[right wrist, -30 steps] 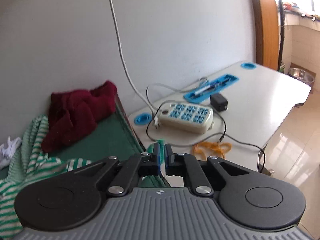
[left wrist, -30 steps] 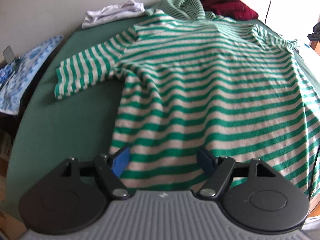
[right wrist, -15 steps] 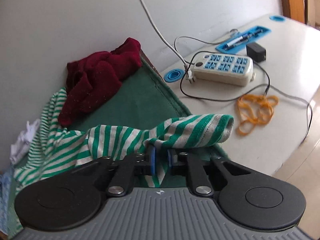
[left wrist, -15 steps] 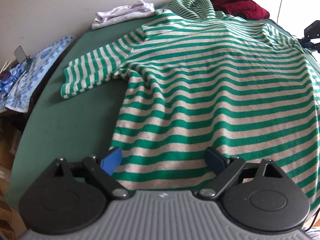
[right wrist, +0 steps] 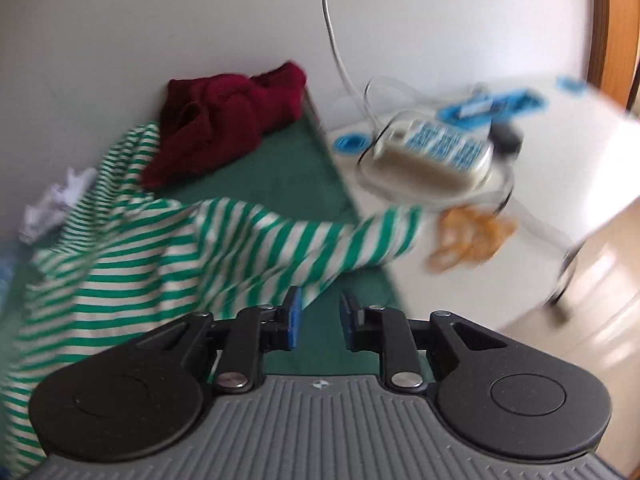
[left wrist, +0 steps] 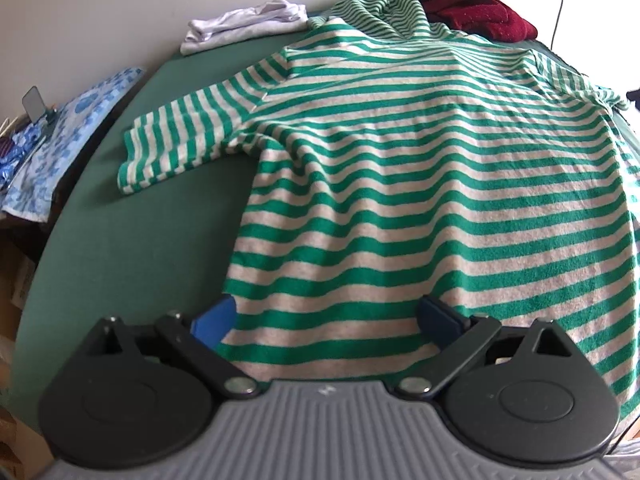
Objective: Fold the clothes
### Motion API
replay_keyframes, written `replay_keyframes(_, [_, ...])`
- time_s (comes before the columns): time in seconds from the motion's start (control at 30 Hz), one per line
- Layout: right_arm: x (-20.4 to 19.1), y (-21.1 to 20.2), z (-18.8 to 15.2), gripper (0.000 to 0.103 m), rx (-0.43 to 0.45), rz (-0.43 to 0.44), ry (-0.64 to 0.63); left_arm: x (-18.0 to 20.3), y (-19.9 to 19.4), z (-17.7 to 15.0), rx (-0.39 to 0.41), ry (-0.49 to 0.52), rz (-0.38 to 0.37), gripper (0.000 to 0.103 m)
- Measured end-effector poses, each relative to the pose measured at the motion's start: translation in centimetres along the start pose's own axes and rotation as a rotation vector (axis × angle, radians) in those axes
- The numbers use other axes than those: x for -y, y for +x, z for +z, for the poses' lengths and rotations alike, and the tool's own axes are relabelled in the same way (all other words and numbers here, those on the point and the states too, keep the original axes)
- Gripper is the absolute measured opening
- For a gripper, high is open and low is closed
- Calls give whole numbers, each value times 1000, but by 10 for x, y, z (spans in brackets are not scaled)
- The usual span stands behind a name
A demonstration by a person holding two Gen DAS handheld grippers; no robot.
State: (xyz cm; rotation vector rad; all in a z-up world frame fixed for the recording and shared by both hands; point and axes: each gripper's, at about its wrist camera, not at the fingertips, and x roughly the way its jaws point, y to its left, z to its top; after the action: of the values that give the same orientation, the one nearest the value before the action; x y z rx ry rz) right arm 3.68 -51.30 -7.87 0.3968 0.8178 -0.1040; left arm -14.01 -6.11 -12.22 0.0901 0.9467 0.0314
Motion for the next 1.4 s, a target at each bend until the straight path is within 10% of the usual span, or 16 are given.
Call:
replay_keyframes(0.2, [-14, 36, -11, 31, 5, 13, 90, 6, -1, 1, -1, 7, 33, 98])
replay_keyframes(0.4, [-28, 36, 5, 5, 73, 5, 118, 12, -4, -3, 27, 0, 80, 99])
replay_keyframes(0.6, [-52, -38, -6, 0, 252, -291, -234, 13, -3, -5, 46, -11, 89, 100])
replay_keyframes(0.67, [-37, -27, -6, 7, 127, -253, -176, 14, -4, -4, 51, 8, 85, 100])
replay_keyframes(0.8, [-12, -43, -34, 19, -78, 91, 39, 10, -19, -8, 94, 92, 84, 95])
replay_keyframes(0.9, [-18, -77, -78, 38, -65, 92, -48, -11, -37, -21, 118, 113, 42, 95])
replay_keyframes(1.03, [-35, -135, -150, 38, 169, 41, -182, -48, -53, -41, 107, 81, -51, 97])
replay_keyframes(1.17, [-59, -168, -212, 94, 421, 5, -161, -79, -58, -64, 105, 38, -145, 97])
replay_keyframes(1.27, [-80, -167, -217, 78, 326, 6, -127, -82, -52, -73, 77, 77, -252, 96])
replay_keyframes(1.33, [-91, -168, -225, 34, 282, -50, -151, -77, -48, -79, 76, 153, -275, 96])
replay_keyframes(1.4, [-91, -172, -239, 36, 224, -69, -150, -78, -48, -86, 78, 174, -302, 96])
